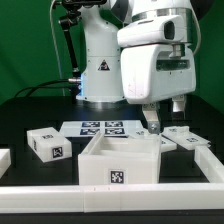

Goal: Assemble cabinet

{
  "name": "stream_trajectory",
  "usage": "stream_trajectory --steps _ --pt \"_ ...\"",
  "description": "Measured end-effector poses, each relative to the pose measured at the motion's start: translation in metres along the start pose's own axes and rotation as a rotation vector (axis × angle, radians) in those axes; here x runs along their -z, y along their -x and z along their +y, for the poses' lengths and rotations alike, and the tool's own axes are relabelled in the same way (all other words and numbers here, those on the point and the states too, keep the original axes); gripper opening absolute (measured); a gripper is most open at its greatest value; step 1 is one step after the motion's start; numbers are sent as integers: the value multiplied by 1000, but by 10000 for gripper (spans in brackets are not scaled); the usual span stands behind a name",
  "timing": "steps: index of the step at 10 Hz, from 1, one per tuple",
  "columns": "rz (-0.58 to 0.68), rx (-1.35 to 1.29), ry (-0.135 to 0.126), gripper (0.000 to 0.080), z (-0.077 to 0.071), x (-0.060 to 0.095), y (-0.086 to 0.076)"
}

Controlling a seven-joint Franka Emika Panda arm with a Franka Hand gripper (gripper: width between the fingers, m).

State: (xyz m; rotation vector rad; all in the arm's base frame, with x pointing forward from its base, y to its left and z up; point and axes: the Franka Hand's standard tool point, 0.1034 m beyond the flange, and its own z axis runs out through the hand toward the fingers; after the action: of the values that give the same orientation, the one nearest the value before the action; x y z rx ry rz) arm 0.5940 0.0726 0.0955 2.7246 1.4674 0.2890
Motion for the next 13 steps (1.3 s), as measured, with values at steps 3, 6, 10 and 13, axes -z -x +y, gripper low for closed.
stream_trajectory --steps 3,6,10,13 --pt "0 6 0 797 0 0 0" --pt "-1 6 0 797 0 0 1" --pt "-31 182 -27 797 -19 -10 25" --pt "-57 209 -50 797 -26 -11 28"
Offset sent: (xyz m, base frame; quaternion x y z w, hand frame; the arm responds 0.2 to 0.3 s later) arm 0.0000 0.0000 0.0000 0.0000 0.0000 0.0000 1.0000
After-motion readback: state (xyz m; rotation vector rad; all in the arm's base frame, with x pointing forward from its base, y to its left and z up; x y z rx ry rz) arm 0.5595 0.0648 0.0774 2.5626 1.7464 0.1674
